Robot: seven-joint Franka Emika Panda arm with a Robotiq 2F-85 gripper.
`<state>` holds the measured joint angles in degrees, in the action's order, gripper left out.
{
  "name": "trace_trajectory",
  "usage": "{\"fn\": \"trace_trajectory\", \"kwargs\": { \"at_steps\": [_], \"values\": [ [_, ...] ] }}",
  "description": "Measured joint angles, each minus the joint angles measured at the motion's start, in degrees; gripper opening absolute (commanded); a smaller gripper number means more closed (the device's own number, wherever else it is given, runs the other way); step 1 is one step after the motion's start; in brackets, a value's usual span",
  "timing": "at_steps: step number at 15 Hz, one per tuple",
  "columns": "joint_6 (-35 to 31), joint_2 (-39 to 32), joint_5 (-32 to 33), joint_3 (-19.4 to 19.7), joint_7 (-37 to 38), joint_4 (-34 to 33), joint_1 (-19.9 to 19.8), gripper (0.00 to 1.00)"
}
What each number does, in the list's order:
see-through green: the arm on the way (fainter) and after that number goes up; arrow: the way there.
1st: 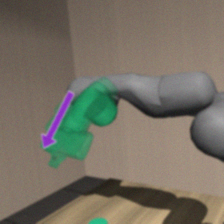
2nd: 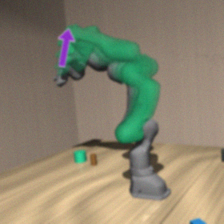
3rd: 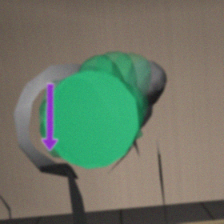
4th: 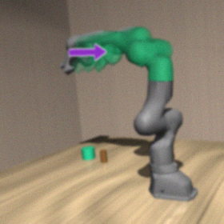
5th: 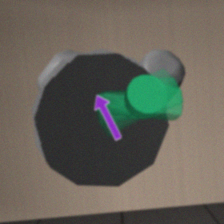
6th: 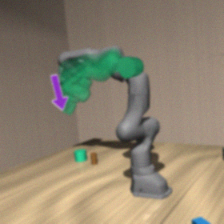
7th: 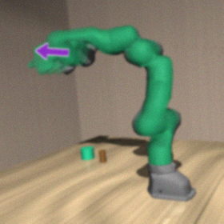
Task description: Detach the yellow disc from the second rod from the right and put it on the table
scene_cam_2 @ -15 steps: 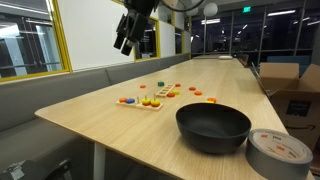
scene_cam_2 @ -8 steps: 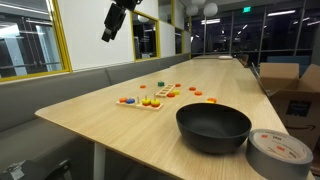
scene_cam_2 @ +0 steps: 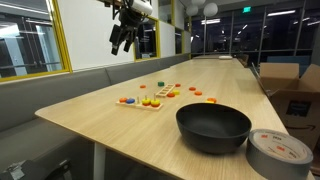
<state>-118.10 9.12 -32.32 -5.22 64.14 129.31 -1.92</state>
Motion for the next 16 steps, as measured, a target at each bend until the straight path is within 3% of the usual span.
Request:
{"fn": "trace_trajectory", "kwargs": {
  "at_steps": [6, 16],
  "values": [
    [-10.6, -7.6, 7.3, -0.6, 11.0, -1.1, 2.1, 1.00],
    [-16.3, -14.4, 16.6, 1.9, 18.8, -1.4, 2.3, 1.00]
  ]
}}
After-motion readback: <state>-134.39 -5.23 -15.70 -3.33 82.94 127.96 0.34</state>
